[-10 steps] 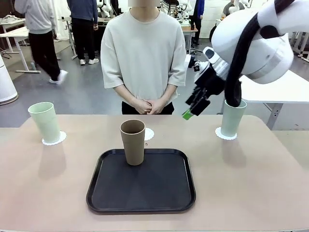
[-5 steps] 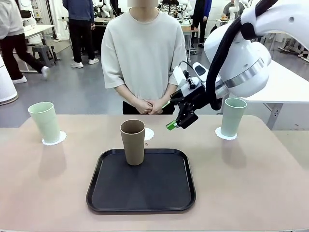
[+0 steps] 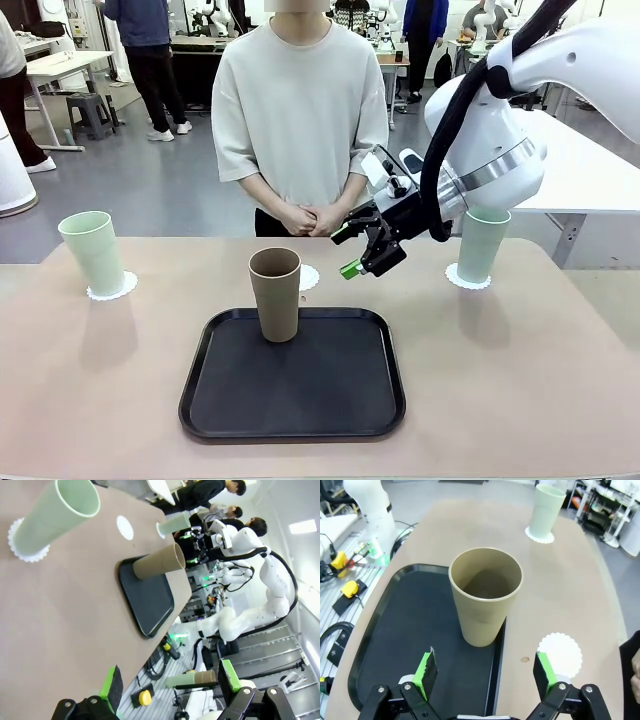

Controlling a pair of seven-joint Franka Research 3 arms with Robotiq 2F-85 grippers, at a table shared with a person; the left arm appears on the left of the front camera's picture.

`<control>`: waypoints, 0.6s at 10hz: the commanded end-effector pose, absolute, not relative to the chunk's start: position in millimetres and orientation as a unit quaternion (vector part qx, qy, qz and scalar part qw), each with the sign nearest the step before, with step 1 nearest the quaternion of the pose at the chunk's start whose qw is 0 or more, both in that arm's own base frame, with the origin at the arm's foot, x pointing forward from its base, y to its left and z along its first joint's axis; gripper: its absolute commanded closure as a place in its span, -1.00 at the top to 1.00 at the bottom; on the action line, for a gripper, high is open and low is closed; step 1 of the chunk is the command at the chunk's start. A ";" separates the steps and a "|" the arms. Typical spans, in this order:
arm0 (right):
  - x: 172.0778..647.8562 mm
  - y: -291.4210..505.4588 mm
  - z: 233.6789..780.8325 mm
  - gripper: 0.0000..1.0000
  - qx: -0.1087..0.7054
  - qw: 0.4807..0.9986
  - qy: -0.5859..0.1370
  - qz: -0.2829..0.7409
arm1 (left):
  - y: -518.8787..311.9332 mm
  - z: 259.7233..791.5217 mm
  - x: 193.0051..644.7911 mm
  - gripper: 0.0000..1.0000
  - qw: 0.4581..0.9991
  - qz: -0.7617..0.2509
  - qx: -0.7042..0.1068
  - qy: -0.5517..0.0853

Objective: Place coasters on the table and set cups on them.
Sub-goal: Take one Reusable plastic cup from the Flat Tray and place it on a coaster set by the human.

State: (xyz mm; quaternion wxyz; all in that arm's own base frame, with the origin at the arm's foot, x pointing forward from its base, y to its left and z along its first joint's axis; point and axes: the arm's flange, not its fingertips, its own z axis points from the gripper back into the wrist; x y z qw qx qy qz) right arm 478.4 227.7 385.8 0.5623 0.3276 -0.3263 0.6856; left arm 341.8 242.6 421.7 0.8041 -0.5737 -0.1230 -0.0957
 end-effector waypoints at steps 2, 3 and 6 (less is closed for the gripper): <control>477.0 221.8 372.0 1.00 0.341 0.553 -0.357 0.671 | 243.4 423.0 340.1 1.00 0.802 -0.094 -0.576 -0.126; 476.5 221.0 371.5 1.00 0.343 0.554 -0.359 0.668 | 243.4 423.0 340.1 1.00 0.802 -0.094 -0.576 -0.126; 479.9 221.5 379.3 1.00 0.337 0.565 -0.341 0.671 | 243.4 423.0 340.1 1.00 0.802 -0.094 -0.576 -0.126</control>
